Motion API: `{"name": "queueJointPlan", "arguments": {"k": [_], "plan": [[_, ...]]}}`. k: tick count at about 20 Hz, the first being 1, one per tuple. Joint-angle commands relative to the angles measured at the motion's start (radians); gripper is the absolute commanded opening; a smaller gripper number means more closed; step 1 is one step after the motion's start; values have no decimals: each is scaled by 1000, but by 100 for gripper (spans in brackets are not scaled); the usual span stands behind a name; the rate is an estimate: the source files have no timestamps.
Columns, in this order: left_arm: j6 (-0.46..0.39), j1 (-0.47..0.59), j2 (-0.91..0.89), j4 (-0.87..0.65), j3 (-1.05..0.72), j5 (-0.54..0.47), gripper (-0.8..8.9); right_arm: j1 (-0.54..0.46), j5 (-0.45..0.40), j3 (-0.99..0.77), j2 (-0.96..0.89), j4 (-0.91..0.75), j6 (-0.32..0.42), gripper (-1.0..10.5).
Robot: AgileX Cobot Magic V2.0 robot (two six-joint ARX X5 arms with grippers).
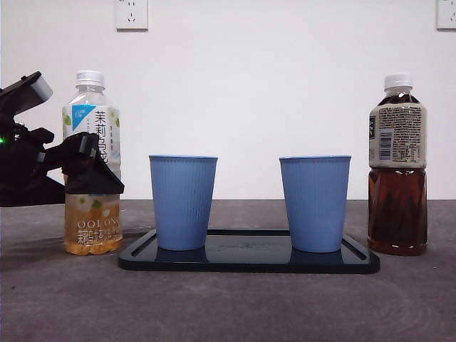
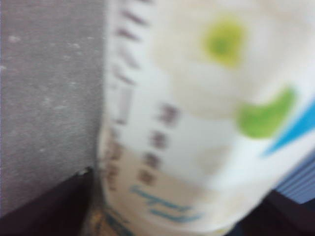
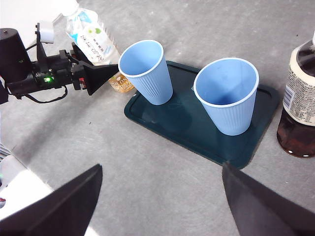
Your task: Pour the drink into the cup
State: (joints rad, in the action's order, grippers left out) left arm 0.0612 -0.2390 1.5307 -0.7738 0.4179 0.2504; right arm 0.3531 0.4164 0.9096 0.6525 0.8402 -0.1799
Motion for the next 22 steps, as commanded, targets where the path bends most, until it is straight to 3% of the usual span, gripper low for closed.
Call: {"name": "queueJointPlan", "arguments": {"k": [1, 7, 14, 22], "plan": [[-16, 2, 19, -11, 2, -8, 312, 6, -1, 14, 6, -9, 13, 377], [-29, 2, -4, 21, 2, -8, 268, 6, 2, 14, 5, 0, 30, 377], [-150, 2, -175, 200, 6, -50, 239, 6, 2, 14, 5, 3, 48, 377], [-504, -3, -381, 843, 269, -230, 239, 6, 3, 14, 6, 12, 87, 377]]}}
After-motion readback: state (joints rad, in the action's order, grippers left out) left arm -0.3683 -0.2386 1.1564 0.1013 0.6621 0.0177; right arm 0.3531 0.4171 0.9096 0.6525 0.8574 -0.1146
